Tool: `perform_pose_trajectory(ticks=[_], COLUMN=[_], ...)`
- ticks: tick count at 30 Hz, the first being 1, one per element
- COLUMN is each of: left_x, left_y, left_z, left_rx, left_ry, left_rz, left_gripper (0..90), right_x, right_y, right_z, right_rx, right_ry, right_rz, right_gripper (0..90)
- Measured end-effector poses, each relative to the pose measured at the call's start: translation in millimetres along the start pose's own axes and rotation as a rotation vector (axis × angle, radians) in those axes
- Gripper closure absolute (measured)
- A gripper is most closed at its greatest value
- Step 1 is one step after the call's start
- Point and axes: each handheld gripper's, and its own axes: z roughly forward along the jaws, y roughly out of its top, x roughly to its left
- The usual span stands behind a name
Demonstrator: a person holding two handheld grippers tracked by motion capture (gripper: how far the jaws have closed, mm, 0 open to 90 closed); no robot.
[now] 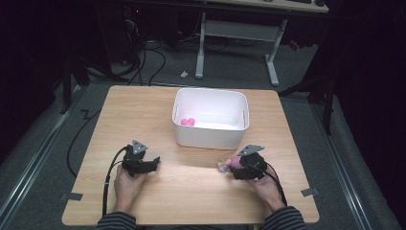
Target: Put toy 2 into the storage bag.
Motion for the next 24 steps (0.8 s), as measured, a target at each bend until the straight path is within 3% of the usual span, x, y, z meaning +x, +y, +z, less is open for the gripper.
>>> perform_pose_trajectory(ticks=[11,24], left_x=[0.0,0.2], left_y=[0.0,-0.1], left_z=[0.0,-0.1], left_rx=[0.000,-0.002], left_ry=[0.000,-0.003], left_rz=[0.000,-0.003], left_gripper=[24.9,25.6], right_x=[-4.0,-20.1], right_y=[-0.7,10.7], right_z=[-17.9,-64.4], right_rx=[-0.056,-0.140], right_ry=[0.011,0.032], right_rz=[0.014,0.007], right_gripper=[32.4,32.6])
